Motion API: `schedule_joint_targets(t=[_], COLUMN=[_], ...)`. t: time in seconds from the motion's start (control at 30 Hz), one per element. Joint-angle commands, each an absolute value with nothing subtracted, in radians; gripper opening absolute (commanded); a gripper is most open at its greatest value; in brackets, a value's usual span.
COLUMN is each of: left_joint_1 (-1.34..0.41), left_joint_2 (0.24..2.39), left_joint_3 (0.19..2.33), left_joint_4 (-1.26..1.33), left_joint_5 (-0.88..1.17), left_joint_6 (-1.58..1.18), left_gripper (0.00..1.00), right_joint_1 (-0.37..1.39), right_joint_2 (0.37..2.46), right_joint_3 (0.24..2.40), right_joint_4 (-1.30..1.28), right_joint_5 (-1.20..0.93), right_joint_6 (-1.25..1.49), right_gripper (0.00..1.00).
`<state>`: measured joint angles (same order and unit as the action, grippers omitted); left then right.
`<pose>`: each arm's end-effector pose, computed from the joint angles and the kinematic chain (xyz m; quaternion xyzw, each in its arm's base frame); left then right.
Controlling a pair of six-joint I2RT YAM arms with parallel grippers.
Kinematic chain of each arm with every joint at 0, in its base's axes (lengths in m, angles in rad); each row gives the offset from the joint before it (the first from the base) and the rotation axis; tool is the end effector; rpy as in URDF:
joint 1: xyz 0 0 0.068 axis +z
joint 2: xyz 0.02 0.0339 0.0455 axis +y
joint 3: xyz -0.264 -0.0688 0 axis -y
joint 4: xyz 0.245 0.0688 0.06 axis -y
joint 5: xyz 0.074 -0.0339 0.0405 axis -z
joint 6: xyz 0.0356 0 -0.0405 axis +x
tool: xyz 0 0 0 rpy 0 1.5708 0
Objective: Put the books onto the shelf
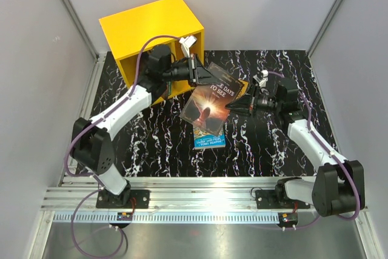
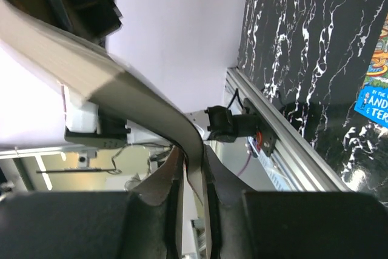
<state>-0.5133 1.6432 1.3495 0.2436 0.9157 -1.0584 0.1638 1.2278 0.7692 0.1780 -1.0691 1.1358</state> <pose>0.3229 -0.2144 0.3585 0.1184 0.7080 -0.6637 0.2104 0.2564 0.0740 0.2822 0.0503 0.7510 0.6372 0.1657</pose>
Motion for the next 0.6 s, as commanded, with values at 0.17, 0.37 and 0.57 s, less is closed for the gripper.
schedule_joint_targets(t=[0.17,0.37,0.57], left_joint_1=[-0.561,-0.540,-0.552], left_joint_2=[1.701,1.677,1.648], left_joint_3=[1.734,1.707,1.661], left_joint_4=[-0.608,-0.686,-0.725], left_joint_5=[0.870,0.764,0.760], left_joint_6=[-0.467,-0.411,-0.341], left_gripper=[0.26,0.02,0.00], right_joint_1=[0.178,0.175,0.175], right_joint_2=[1.241,1.233,1.255], right_joint_3=[0.913,0.976,1.023], right_joint_4=[-0.050,-0.209,-0.304], right_joint_5=[-1.028,-0.997,-0.973], right_joint_6=[0.967,0.828,0.747], right_gripper=[0.00,0.00,0.00])
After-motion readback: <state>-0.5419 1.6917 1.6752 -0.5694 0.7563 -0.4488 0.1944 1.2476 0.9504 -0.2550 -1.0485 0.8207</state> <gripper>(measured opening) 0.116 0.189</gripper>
